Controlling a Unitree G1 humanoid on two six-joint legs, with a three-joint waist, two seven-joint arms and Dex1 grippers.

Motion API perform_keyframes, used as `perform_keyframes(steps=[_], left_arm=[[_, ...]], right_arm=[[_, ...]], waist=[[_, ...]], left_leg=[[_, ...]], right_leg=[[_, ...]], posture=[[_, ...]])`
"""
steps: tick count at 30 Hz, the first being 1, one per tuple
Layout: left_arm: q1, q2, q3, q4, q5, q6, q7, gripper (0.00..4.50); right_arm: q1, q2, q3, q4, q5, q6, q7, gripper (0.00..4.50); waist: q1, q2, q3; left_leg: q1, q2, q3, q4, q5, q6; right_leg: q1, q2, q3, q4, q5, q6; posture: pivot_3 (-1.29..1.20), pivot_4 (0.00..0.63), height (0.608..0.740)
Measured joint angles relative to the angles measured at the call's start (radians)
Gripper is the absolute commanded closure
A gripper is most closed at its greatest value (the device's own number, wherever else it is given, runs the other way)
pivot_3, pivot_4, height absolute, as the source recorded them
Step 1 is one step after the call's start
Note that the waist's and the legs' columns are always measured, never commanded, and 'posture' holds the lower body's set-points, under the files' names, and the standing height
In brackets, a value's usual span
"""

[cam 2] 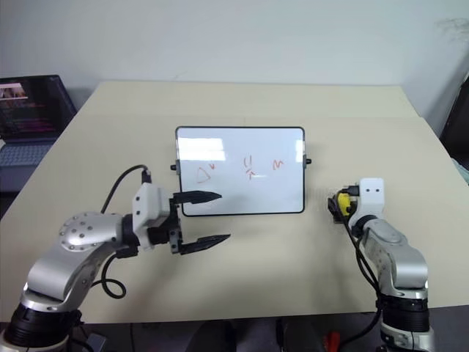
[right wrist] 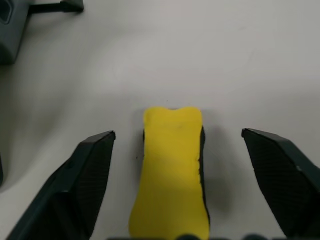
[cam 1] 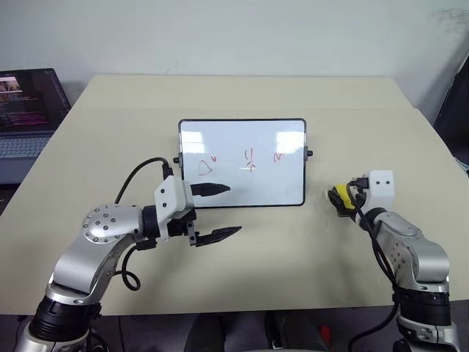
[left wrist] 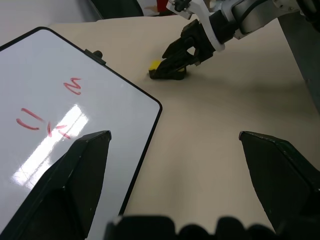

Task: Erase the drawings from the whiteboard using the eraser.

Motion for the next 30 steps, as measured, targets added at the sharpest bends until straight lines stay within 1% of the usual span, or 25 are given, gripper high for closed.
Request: perform_keyframes(steps=[7,8,14,20,25,30], left_arm=[[0.0,0.0,0.0,0.0,0.0,0.0,0.007,0.0],[0.0,0.0,0.0,0.0,0.0,0.001,0.008,0.0],[0.019,0.0,0.0,-0.003,0.0,0.006,0.016,0.0],[0.079,-0.018,0.03,-0.007,-0.006,0.04,0.078,0.0],[0.151,-0.035,0.116,-0.006,0.003,0.074,0.191,0.0],[0.209,-0.035,0.183,-0.012,0.011,0.102,0.262,0.0]], right_arm=[[-0.007,0.004,0.001,0.039,-0.002,-0.029,0.003,3.39],[-0.009,0.004,0.001,0.041,-0.003,-0.031,0.003,3.54],[-0.013,0.006,0.008,0.055,-0.008,-0.048,0.004,3.54],[0.012,-0.018,0.035,0.037,-0.031,-0.083,0.04,3.54],[0.073,-0.07,0.054,-0.122,0.004,-0.072,0.129,3.54],[0.067,-0.127,0.108,-0.303,0.098,-0.001,0.234,3.54]], waist=[[0.0,0.0,0.0],[0.0,0.0,0.0],[-0.001,0.0,0.0],[-0.001,0.0,0.0],[-0.003,0.0,0.0],[-0.002,0.0,0.0]], left_leg=[[0.001,0.0,0.001,0.001,0.0,0.0],[0.001,0.0,0.001,0.001,0.0,0.0],[0.003,0.0,0.001,0.001,0.0,0.0],[0.003,0.0,0.001,0.001,0.0,0.0],[0.004,0.001,-0.001,0.001,0.0,0.0],[0.005,0.001,-0.002,0.001,0.0,0.0]], right_leg=[[0.0,0.0,0.001,0.002,0.0,0.0],[0.0,0.0,0.001,0.002,0.0,0.0],[0.0,0.0,0.002,0.005,0.0,0.0],[0.0,0.0,0.002,0.005,0.0,0.0],[0.0,0.0,0.002,0.005,0.0,0.0],[0.0,0.0,0.002,0.008,-0.001,0.001]], posture=[[0.0,0.15,0.74],[0.0,0.15,0.74],[0.0,0.15,0.74],[0.0,0.15,0.74],[0.0,0.15,0.74],[0.0,0.15,0.74]])
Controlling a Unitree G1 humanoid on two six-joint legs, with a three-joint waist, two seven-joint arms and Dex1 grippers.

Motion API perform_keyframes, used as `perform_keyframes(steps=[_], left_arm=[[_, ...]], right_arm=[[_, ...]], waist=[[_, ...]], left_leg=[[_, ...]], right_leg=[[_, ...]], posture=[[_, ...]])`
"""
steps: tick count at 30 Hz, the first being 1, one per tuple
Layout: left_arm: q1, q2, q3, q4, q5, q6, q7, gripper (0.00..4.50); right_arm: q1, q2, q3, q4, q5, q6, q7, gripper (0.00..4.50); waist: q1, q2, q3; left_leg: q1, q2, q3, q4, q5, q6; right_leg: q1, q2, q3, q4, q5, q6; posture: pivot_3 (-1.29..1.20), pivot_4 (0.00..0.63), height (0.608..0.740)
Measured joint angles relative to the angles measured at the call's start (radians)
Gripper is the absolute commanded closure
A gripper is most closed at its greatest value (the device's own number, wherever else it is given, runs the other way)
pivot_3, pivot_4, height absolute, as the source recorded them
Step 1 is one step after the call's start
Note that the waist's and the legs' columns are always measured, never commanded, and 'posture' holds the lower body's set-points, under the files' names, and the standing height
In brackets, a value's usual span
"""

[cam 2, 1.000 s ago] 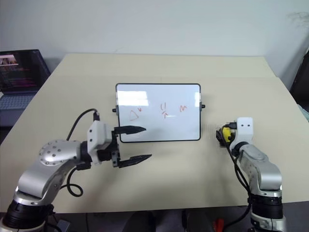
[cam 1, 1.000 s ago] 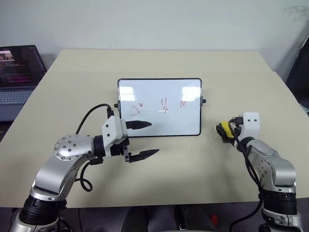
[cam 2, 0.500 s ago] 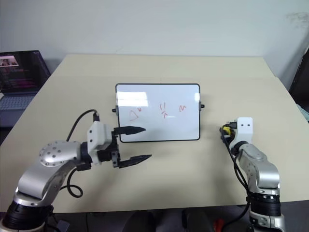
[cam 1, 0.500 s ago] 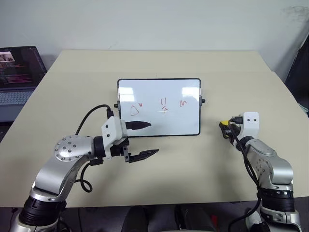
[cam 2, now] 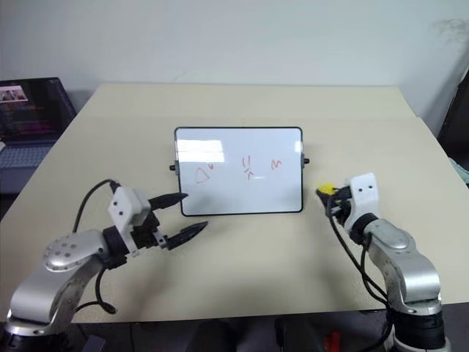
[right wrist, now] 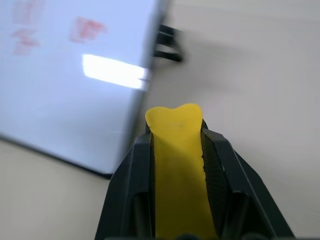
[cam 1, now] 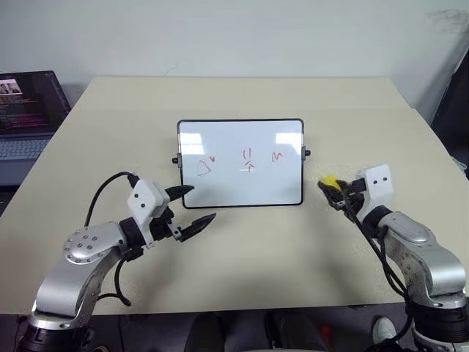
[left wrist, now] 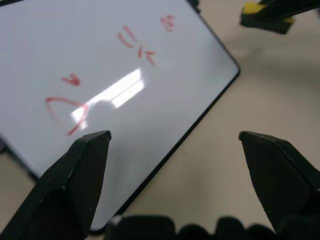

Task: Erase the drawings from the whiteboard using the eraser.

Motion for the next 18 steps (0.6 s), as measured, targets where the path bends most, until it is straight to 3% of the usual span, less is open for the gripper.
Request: perform_keyframes(steps=[6,10,18], left_arm=[[0.031,0.04,0.078,0.019,0.018,0.043,0.034,0.0],[0.02,0.037,0.096,0.042,0.03,0.038,0.045,0.0],[0.015,0.038,0.111,0.054,0.033,0.036,0.052,0.0]], right_arm=[[-0.203,0.012,0.205,-0.015,0.004,0.021,0.055,3.54],[-0.415,0.102,0.376,0.175,-0.102,-0.079,0.071,3.54],[-0.712,0.246,0.567,0.61,-0.34,-0.363,0.099,3.54]], waist=[[-0.006,0.0,0.0],[-0.009,-0.001,0.0],[-0.004,-0.002,0.0]], left_leg=[[0.003,0.0,0.0,0.0,0.0,0.0],[0.003,0.0,0.0,0.001,0.0,0.0],[0.001,0.001,0.0,0.0,0.0,0.0]], right_leg=[[0.0,0.0,0.0,0.004,-0.002,0.003],[0.0,0.001,0.0,0.005,0.0,0.001],[-0.001,-0.001,-0.001,0.002,0.001,-0.002]], posture=[[0.0,0.15,0.74],[0.0,0.15,0.74],[0.0,0.15,0.74]])
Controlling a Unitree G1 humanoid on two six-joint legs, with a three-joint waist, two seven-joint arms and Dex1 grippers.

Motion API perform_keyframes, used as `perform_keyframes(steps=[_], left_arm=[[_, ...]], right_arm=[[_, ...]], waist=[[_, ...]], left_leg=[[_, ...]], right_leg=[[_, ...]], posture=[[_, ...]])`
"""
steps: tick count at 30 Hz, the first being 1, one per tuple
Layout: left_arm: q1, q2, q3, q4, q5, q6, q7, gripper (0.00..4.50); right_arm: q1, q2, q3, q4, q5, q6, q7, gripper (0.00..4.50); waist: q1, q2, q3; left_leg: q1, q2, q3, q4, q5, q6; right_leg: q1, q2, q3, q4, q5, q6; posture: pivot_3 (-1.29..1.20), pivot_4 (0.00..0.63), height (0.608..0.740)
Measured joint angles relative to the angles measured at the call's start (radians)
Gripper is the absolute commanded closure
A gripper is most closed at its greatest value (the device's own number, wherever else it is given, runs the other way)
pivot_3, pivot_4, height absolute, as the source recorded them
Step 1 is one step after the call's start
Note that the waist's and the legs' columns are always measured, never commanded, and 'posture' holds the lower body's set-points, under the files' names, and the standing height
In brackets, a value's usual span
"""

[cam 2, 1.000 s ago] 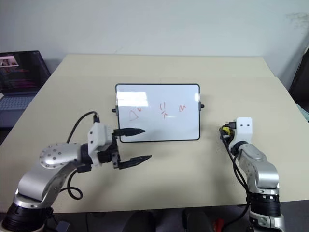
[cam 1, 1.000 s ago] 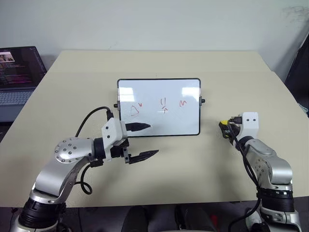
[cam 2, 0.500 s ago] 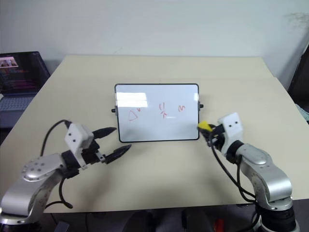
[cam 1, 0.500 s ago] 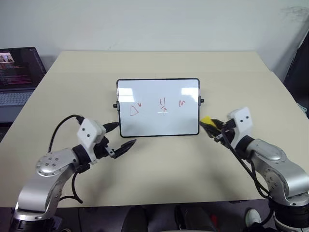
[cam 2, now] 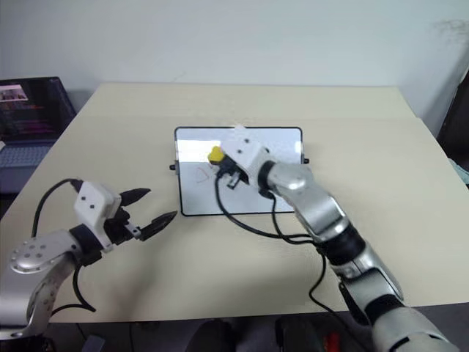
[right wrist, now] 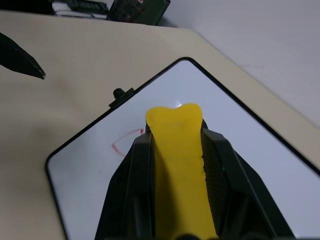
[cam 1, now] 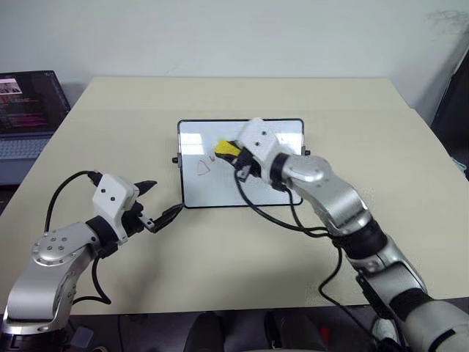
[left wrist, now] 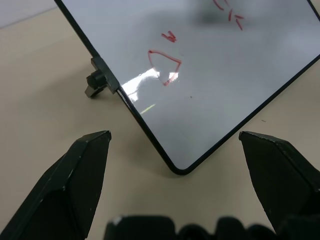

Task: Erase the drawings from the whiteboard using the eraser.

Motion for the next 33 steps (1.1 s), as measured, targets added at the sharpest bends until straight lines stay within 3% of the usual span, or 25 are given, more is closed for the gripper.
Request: perform_keyframes(steps=[5,11,17,25,33], left_arm=[[-0.029,0.009,-0.001,0.008,0.001,0.001,-0.014,0.0],[-0.048,0.011,-0.003,0.024,0.009,-0.005,-0.029,0.0],[-0.072,0.011,-0.012,0.041,0.011,-0.008,-0.045,0.0],[-0.079,0.011,-0.023,0.049,0.015,-0.012,-0.066,0.0],[-0.078,0.011,-0.025,0.05,0.023,-0.013,-0.082,0.0]], right_arm=[[-0.098,0.082,0.043,0.267,-0.129,-0.182,-0.011,3.54],[-0.104,0.101,0.048,0.423,-0.223,-0.29,-0.005,3.54],[-0.074,0.094,0.082,0.422,-0.277,-0.335,0.075,3.54],[-0.108,0.108,0.052,0.492,-0.347,-0.397,-0.022,3.54],[-0.055,0.093,0.078,0.428,-0.354,-0.375,0.127,3.54]], waist=[[0.003,0.0,0.0],[0.003,-0.001,0.0],[0.003,-0.001,-0.001],[0.004,-0.002,-0.001],[0.003,-0.002,-0.001]], left_leg=[[0.0,0.0,0.0,0.0,0.0,0.0],[0.0,0.0,0.0,0.0,0.0,0.0],[0.001,0.0,0.0,0.0,0.0,0.0],[0.002,0.0,-0.001,0.002,0.0,0.0],[0.002,0.0,-0.001,0.002,0.0,0.0]], right_leg=[[0.0,0.0,0.0,0.001,0.0,0.0],[0.0,-0.001,0.0,0.001,0.0,0.0],[0.0,-0.001,0.0,0.003,0.0,0.0],[0.0,-0.001,-0.002,0.005,0.001,-0.002],[0.001,-0.001,-0.002,0.005,0.001,-0.002]], posture=[[0.0,0.15,0.74],[0.0,0.15,0.74],[0.0,0.15,0.74],[0.0,0.15,0.74],[0.0,0.15,0.74]])
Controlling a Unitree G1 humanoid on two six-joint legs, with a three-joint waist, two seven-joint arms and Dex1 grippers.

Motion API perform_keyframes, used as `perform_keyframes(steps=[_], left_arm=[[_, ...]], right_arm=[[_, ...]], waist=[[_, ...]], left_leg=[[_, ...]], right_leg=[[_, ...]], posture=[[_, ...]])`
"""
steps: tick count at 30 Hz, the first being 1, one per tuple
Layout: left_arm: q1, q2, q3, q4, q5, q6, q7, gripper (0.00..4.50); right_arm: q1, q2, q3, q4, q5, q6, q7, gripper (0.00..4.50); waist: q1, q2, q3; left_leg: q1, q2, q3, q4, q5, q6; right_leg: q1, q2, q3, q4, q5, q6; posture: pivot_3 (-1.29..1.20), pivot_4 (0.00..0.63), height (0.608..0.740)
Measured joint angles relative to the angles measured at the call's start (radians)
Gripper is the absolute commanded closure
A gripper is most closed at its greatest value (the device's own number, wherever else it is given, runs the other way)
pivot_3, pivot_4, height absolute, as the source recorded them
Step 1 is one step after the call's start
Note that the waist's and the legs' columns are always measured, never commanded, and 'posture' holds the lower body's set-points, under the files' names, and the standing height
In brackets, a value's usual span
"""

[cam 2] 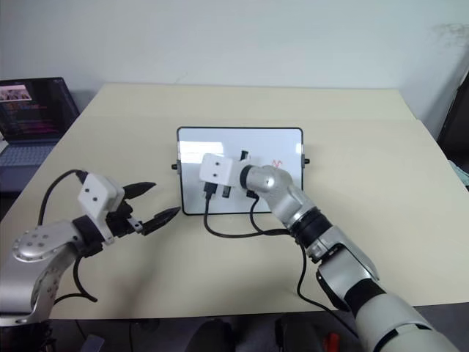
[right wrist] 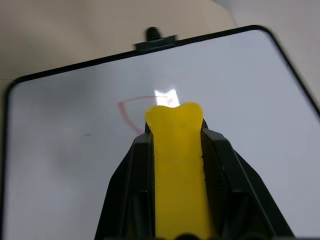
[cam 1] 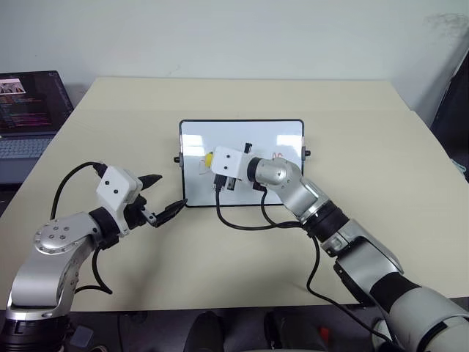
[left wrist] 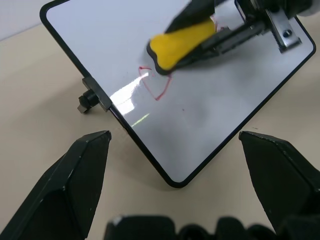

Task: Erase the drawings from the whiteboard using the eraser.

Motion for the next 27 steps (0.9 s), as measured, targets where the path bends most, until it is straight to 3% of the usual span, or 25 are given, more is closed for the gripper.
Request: perform_keyframes(steps=[9,16,22,27], left_arm=[[-0.001,0.0,-0.006,0.01,0.003,-0.006,-0.029,0.0],[-0.016,0.0,-0.023,0.037,0.008,-0.021,-0.04,0.0],[-0.028,-0.001,-0.036,0.039,0.008,-0.023,-0.05,0.0],[-0.037,0.0,-0.051,0.05,0.011,-0.027,-0.071,0.0]], right_arm=[[-0.014,0.004,-0.017,0.02,-0.038,-0.024,-0.088,3.54],[-0.012,-0.002,-0.018,0.009,-0.043,-0.015,-0.079,3.54],[0.033,-0.03,-0.014,-0.069,-0.044,0.03,0.018,3.54],[0.033,-0.013,-0.019,-0.057,-0.045,0.034,-0.043,3.54]], waist=[[0.002,0.0,0.0],[0.002,0.0,0.0],[0.001,0.0,0.0],[0.0,0.0,0.0]], left_leg=[[0.0,-0.001,0.0,0.001,0.0,0.0],[0.0,-0.001,0.0,0.001,0.0,0.0],[0.0,0.0,0.0,0.001,0.0,0.0],[0.001,0.0,-0.001,0.001,0.0,0.0]], right_leg=[[0.0,0.0,0.0,0.001,0.0,0.0],[0.0,0.0,0.0,0.001,0.0,0.0],[0.0,0.0,0.0,0.0,0.0,0.0],[0.0,0.0,-0.001,0.001,0.0,0.0]], posture=[[0.0,0.15,0.74],[0.0,0.15,0.74],[0.0,0.15,0.74],[0.0,0.15,0.74]])
